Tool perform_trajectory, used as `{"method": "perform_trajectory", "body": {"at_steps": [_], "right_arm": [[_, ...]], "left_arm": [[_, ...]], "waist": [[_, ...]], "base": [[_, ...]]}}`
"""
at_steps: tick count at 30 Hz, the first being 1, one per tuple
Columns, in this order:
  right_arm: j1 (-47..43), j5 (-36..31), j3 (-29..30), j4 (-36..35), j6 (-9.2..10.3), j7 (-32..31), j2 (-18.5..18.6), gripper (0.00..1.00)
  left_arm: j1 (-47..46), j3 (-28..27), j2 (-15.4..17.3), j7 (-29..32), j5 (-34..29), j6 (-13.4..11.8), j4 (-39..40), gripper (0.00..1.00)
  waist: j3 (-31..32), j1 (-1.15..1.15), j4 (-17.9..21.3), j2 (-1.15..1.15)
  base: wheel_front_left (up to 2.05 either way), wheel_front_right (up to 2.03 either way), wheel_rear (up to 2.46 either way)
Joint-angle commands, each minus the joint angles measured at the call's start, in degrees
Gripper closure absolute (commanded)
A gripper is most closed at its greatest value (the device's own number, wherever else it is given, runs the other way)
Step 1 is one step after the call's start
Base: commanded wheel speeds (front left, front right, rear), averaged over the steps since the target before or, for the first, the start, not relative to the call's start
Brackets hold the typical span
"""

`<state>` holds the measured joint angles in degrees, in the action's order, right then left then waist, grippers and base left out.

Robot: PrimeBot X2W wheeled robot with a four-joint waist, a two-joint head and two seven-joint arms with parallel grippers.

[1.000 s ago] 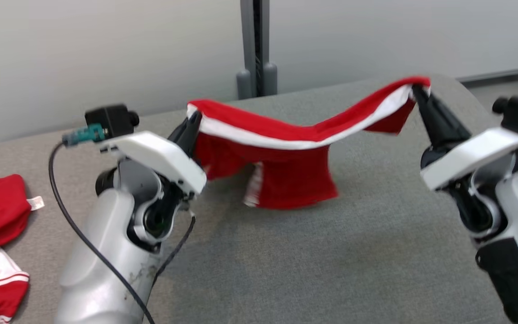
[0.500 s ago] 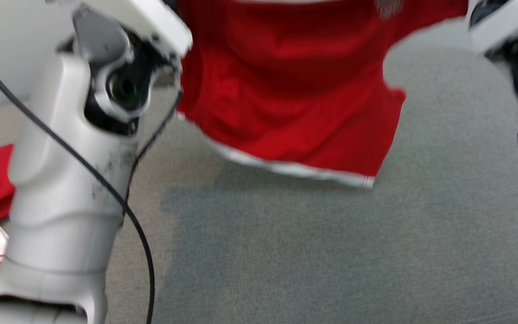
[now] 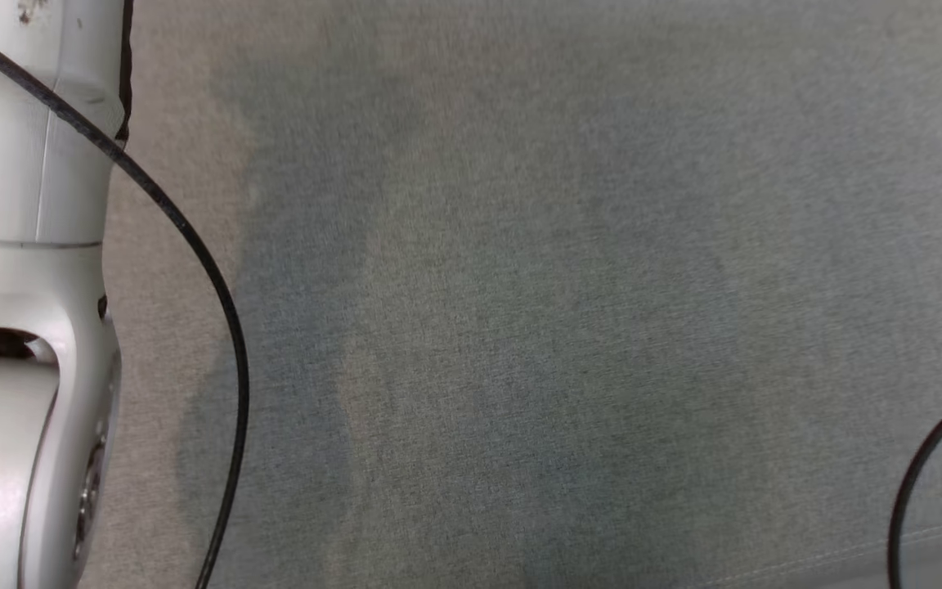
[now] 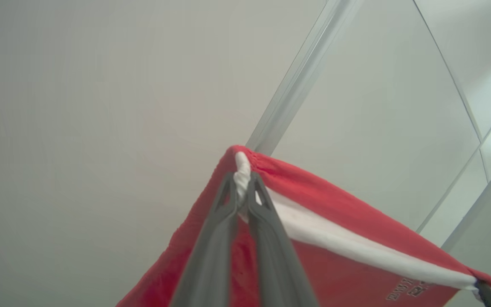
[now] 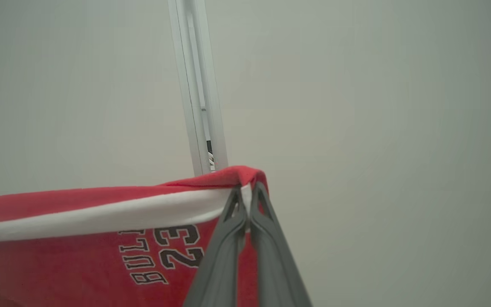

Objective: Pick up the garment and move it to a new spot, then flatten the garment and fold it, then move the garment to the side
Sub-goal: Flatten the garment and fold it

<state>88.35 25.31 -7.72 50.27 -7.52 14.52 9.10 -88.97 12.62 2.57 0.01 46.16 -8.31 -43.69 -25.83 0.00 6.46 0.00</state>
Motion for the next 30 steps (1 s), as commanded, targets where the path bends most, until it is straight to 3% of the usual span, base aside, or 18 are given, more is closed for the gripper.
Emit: {"method": "perform_trajectory", "body": {"at_steps": [1,10,16,20,30], "right_arm": [[-1.1,-0.1,0.7,1.5,0.06,0.6,-0.7,1.00],[-9.9,0.2,1.1,2.4,0.05,0.8,-4.9,1.00],[-18.0,1.6,-0.4,1.6,0.05,0.8,-5.7,1.00],[-22.1,2.3,-1.8,1.3,0.05,0.8,-5.7,1.00],[-30.1,2.8,-10.3,4.4,0.05,0.8,-2.0,1.00]], "left_arm": [[0.1,0.4,0.6,-2.6,0.7,1.0,-2.5,1.00],[3.2,6.1,0.5,-10.4,3.2,6.2,-15.0,1.00],[8.2,10.4,0.5,-11.7,3.6,9.3,-21.1,1.00],[11.2,12.7,0.5,-11.6,3.5,11.7,-23.7,1.00],[20.8,20.1,0.5,-8.6,1.6,13.9,-26.6,1.00]], "waist": [[-2.9,0.00,0.0,0.00],[-7.4,0.00,-0.4,0.00],[-7.8,0.00,-1.6,0.00],[-6.2,0.00,-2.4,0.00],[0.0,0.00,-3.5,0.00]], "base": [[0.00,0.00,0.00],[0.00,0.00,0.00],[0.00,0.00,0.00],[0.00,0.00,0.00],[0.00,0.00,0.00]]}}
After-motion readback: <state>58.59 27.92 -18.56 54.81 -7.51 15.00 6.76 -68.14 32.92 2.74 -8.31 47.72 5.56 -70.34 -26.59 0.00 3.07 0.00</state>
